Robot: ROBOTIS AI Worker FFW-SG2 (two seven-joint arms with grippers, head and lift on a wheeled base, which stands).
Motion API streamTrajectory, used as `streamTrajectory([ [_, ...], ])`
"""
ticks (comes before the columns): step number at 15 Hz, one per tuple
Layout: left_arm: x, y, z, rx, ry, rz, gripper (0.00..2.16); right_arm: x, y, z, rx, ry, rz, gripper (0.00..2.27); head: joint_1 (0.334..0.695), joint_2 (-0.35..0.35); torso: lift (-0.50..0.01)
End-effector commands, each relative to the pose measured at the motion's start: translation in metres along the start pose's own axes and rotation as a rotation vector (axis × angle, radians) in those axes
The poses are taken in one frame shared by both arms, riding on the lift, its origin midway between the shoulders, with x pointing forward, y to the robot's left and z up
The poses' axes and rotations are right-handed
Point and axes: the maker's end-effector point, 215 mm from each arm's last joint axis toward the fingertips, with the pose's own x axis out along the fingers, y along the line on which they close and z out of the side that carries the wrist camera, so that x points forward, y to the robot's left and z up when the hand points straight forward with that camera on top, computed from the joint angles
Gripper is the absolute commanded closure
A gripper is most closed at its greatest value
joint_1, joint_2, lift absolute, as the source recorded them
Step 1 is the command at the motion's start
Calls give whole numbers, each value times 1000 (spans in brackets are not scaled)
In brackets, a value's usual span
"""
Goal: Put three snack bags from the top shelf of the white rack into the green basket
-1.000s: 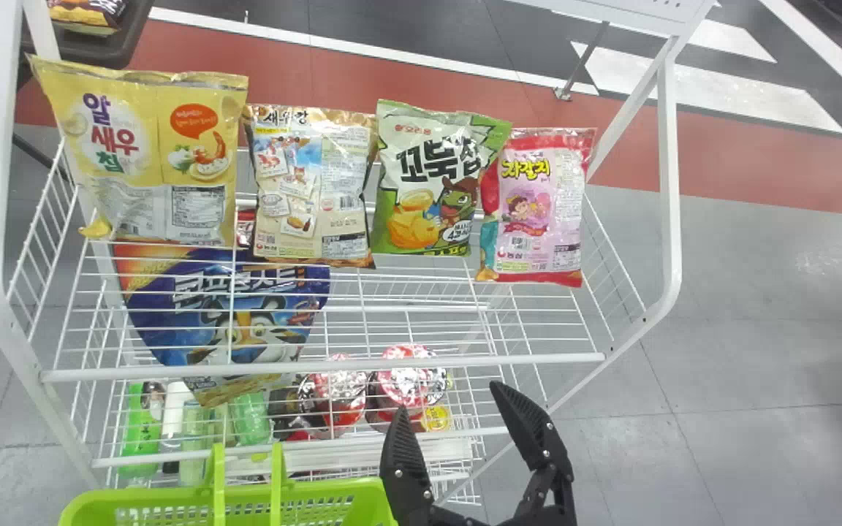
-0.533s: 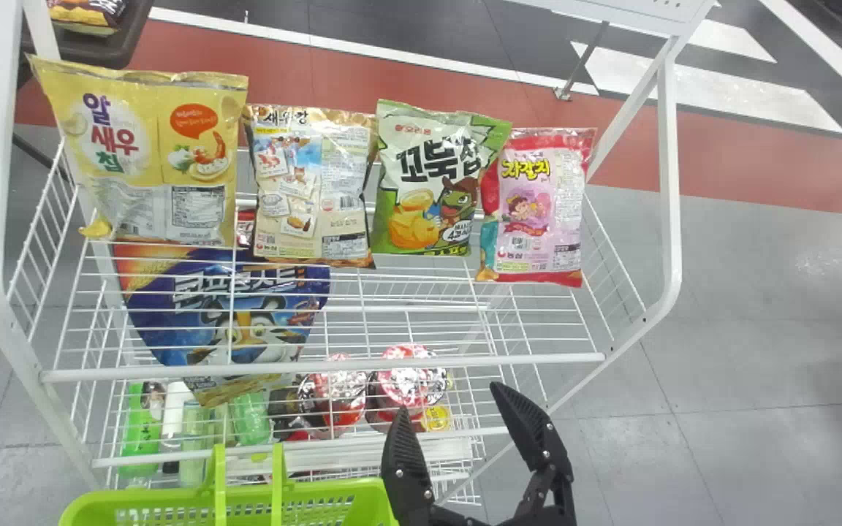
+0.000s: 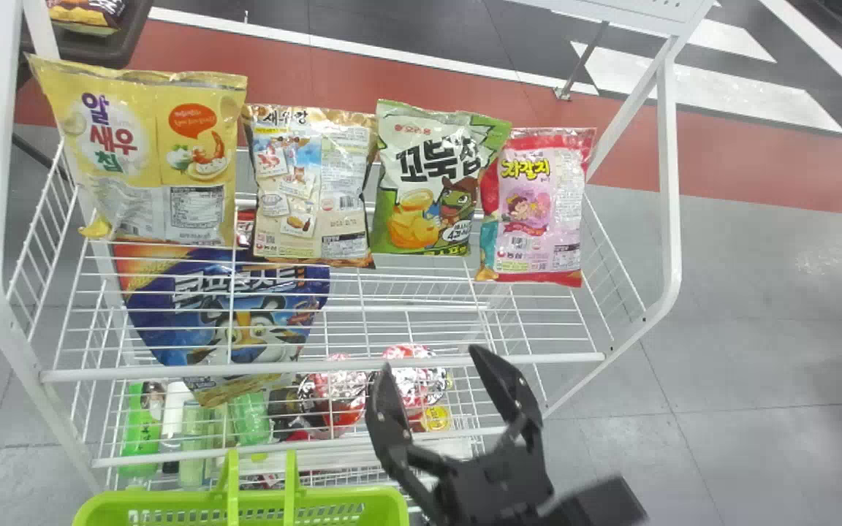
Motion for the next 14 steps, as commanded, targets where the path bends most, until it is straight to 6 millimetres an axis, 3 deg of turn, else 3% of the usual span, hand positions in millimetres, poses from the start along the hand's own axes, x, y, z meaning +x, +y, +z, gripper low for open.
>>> streamTrajectory([
  [1,0,0,-1,-3,1,1,2148,48,-4,-2,-8,28,2,113,695,-350,0],
  [5,-1,5,4,-7,3,5,2148,124,-8,-16,-15,80,2,113,695,-350,0],
  [8,-5,8,7,-3,10,13,2148,170,1,-27,-19,97,20,113,695,-319,0],
  [14,-8,11,10,-14,17,10,2148,221,27,-13,-7,77,61,117,695,-195,0],
])
